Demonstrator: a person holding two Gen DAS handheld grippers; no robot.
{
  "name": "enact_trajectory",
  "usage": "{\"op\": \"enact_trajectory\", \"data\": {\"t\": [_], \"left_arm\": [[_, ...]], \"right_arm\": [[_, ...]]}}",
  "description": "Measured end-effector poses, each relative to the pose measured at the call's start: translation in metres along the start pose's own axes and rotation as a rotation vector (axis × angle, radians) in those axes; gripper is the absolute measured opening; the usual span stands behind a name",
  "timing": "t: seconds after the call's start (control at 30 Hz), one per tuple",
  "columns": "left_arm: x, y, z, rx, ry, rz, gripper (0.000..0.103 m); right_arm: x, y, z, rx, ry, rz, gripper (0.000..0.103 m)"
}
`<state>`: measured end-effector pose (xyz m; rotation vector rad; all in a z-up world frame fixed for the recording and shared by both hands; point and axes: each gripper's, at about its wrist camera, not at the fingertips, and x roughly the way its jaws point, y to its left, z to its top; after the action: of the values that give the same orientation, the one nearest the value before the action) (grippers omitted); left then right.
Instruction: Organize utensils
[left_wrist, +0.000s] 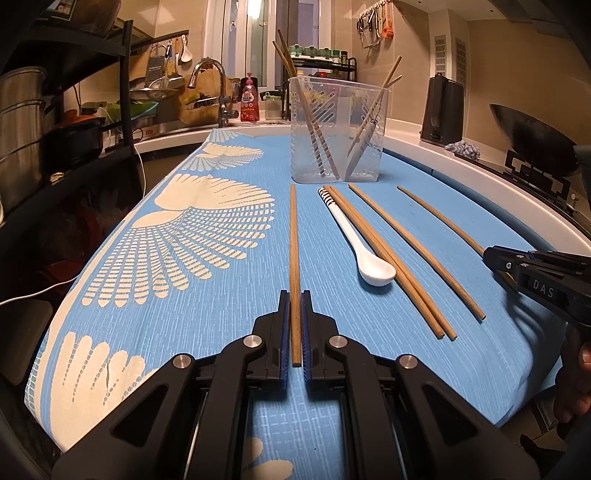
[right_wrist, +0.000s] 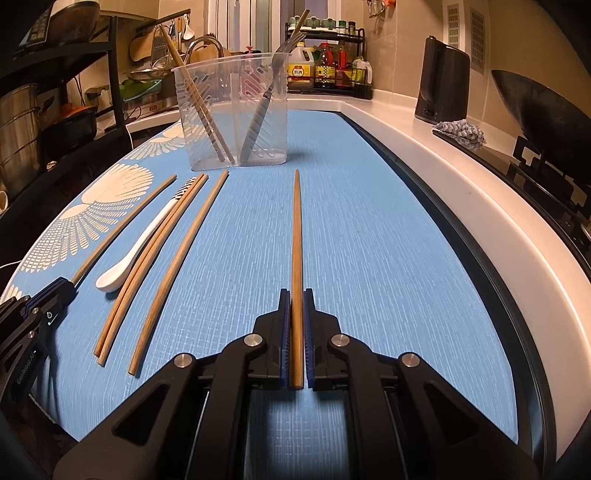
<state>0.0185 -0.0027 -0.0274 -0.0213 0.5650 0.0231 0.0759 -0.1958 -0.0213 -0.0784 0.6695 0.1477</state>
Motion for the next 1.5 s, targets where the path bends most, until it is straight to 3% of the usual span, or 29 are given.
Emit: {"op": "enact_trajectory", "data": {"t": [0.5, 1.5], "left_arm": [[-0.005, 0.002, 0.004, -0.002, -0.011, -0.003, 0.006], [-0.047, 0.005, 0.051, 0.021, -0.183, 0.003, 0.006]], "right_arm": [[-0.009, 0.0, 0.0, 0.002, -0.02, -0.002, 0.007], [-0.076, -0.005, 0.053, -0.014, -0.208, 0.019, 0.007]]}}
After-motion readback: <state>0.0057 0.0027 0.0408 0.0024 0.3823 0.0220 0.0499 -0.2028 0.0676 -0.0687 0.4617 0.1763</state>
